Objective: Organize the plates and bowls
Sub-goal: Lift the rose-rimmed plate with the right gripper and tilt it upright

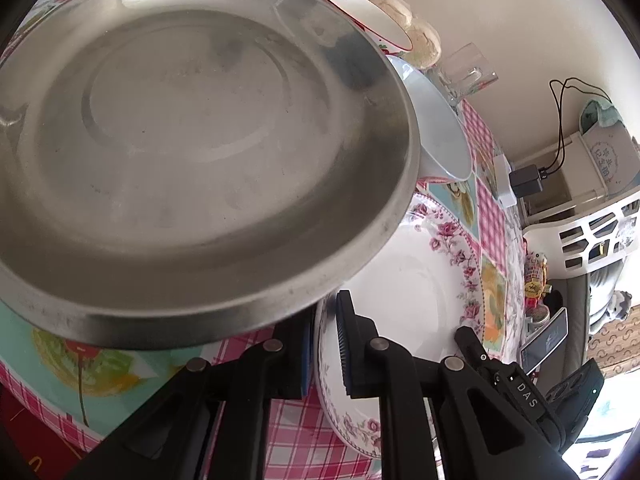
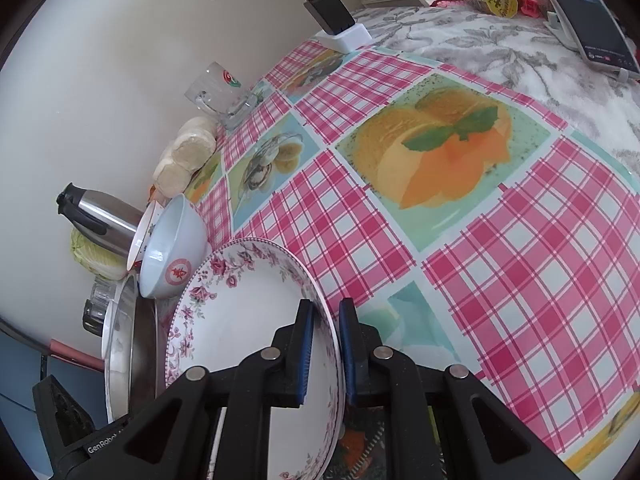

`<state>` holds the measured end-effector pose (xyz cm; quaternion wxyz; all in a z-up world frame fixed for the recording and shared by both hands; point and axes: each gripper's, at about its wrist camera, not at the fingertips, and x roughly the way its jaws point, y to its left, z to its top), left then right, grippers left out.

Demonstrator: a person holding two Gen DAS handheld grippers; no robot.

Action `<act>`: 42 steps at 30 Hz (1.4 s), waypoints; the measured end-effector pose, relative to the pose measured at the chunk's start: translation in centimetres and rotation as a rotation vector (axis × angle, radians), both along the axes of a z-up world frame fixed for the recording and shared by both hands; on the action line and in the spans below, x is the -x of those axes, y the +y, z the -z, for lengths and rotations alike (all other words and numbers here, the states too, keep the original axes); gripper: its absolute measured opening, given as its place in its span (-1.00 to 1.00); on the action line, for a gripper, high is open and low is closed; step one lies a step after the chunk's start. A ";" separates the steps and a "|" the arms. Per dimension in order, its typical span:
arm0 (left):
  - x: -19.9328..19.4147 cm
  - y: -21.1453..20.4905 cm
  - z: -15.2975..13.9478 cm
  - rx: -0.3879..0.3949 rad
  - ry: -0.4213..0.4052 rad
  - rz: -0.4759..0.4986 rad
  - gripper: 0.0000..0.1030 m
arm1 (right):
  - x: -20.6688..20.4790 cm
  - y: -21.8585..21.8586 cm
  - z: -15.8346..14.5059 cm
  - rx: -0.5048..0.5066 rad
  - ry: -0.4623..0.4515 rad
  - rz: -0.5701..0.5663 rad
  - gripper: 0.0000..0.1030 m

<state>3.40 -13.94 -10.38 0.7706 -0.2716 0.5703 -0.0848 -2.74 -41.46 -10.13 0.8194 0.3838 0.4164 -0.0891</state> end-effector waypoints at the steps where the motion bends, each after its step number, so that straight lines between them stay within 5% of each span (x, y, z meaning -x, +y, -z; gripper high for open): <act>1: -0.1 0.0 0.0 0.005 -0.001 -0.004 -0.73 | 0.0 0.0 0.0 0.000 0.000 0.000 -0.71; 21: -0.7 -2.8 -1.6 -0.097 -0.065 0.118 -0.82 | 0.9 -0.9 -0.7 0.038 0.026 0.026 -0.74; 42: 0.0 -5.5 -5.1 -0.100 -0.220 0.251 -0.85 | 4.3 -3.1 -3.5 0.020 -0.084 0.105 -0.80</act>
